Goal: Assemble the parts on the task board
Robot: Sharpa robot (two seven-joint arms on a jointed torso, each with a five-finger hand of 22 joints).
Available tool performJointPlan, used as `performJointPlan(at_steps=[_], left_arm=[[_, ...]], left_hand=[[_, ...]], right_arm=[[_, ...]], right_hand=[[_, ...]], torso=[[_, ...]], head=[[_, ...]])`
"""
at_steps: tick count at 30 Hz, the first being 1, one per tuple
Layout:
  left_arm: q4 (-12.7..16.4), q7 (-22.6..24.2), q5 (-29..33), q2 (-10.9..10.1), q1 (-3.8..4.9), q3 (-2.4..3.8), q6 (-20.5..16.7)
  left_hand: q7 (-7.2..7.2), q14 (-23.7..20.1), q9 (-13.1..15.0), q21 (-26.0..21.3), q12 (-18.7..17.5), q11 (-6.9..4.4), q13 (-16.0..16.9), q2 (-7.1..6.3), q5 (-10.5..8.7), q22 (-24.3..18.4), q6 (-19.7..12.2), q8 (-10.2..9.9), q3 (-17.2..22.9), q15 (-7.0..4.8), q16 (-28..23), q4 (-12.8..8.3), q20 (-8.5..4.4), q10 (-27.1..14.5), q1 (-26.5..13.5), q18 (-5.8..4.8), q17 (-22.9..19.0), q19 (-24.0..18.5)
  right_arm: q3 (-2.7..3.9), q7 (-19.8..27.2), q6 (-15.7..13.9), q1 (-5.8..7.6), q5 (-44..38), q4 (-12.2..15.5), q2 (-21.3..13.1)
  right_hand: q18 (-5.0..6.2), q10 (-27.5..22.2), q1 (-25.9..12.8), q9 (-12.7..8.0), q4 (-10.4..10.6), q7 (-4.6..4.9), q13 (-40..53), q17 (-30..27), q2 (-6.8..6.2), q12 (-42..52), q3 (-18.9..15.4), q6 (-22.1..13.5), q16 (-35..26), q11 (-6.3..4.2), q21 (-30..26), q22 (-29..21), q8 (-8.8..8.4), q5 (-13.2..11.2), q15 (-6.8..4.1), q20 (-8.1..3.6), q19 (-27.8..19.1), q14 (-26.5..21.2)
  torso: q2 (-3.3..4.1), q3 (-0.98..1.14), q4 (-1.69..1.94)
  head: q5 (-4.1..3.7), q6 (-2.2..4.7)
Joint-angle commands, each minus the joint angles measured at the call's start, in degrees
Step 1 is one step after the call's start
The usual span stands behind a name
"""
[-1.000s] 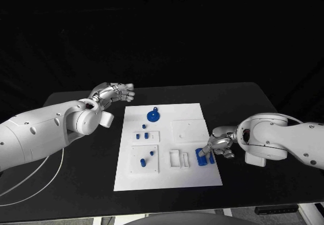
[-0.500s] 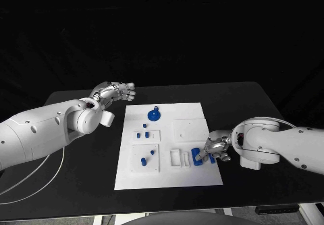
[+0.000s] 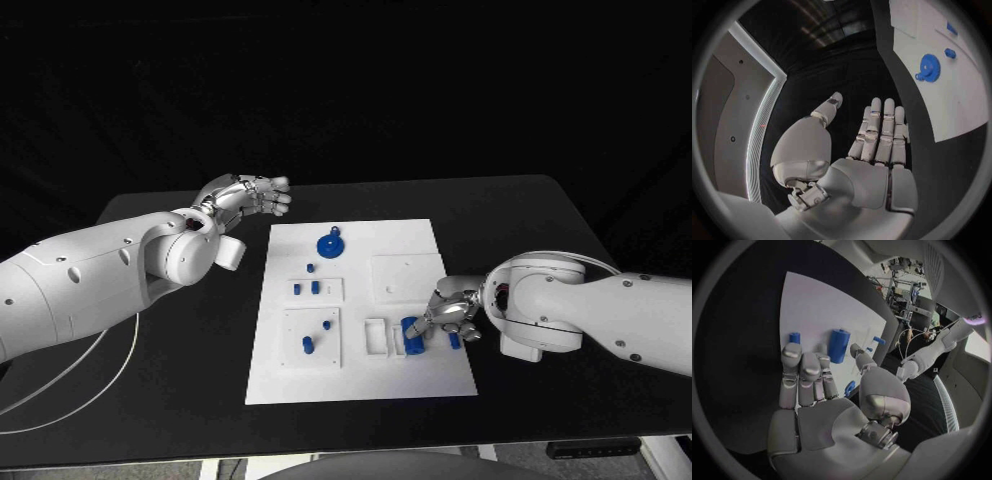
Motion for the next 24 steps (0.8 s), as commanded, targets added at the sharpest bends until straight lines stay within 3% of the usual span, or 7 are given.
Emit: performJointPlan(at_steps=[1, 6, 20, 24], left_arm=[[0.04, 0.34, -0.01, 0.04, 0.03, 0.03, 0.8], [0.1, 0.16, -0.01, 0.0, 0.03, 0.03, 0.86], [0.29, -0.28, -0.01, -0.29, 0.03, 0.04, 0.63], [0.32, -0.33, -0.01, -0.34, 0.03, 0.04, 0.67]], left_hand=[[0.11, 0.3, -0.05, -0.2, -0.29, 0.04, -0.08, 0.21, 0.07, 0.09, -0.48, -0.14, -0.29, 0.02, -0.21, -0.04, -0.01, -0.51, -0.47, 0.87, 0.07, 0.51], [0.11, 0.32, -0.05, -0.2, -0.29, 0.04, -0.08, 0.21, 0.07, 0.1, -0.48, -0.13, -0.29, 0.01, -0.22, -0.03, -0.02, -0.51, -0.48, 0.86, 0.08, 0.52], [0.11, 0.49, -0.08, -0.27, -0.27, 0.04, -0.12, 0.41, 0.11, 0.13, -0.5, -0.12, -0.17, -0.05, -0.35, -0.01, -0.08, -0.53, -0.36, 0.83, 0.23, 0.57], [0.11, 0.54, -0.09, -0.3, -0.26, 0.04, -0.13, 0.52, 0.13, 0.15, -0.5, -0.1, -0.07, -0.06, -0.44, -0.03, -0.1, -0.53, -0.24, 0.81, 0.29, 0.59]], right_arm=[[-0.11, -1.37, 0.77, -0.31, -0.62, -0.14, 0.66], [-0.17, -1.46, 1.26, -0.61, -0.19, -0.22, 1.36], [-0.2, -1.9, 1.18, -1.26, -0.85, -0.56, 2.03], [-0.2, -1.9, 0.53, -1.26, -1.12, -0.58, 2.08]], right_hand=[[3.06, -0.09, -0.71, -0.06, -0.02, 0.86, 0.08, 0.08, 0.14, -0.07, 0.42, -0.88, -0.01, 0.33, 0.34, 0.98, -0.2, -0.45, 0.46, -0.39, 0.23, -0.06], [3.06, -0.1, -0.93, -0.22, 0.04, 0.86, 0.16, 0.13, 0.35, -0.15, 0.66, -0.79, -0.06, 0.34, 0.42, 0.98, -0.27, -1.43, 0.47, -0.45, 0.23, -0.04], [3.06, -0.05, -0.31, -0.33, -1.13, 0.64, 0.38, 0.25, 1.53, -0.31, 1.18, 0.4, -0.18, 0.15, 0.79, 1.05, 0.14, -0.55, 0.33, -0.31, 0.14, 0.05], [3.06, 0.16, 1.07, -0.34, -1.94, 0.44, 0.47, 0.29, 3.15, -0.37, 2.12, 1.14, -0.24, -0.05, 1.1, 1.05, 0.43, -0.76, 0.15, -0.23, 0.3, 0.16]], torso=[[0.01, -0.08, 0.05], [0.03, -0.12, 0.1], [0.06, -0.06, 0.0], [0.05, -0.01, -0.03]], head=[[-0.03, 0.07], [-0.06, 0.06], [0.2, -0.02], [0.24, -0.01]])
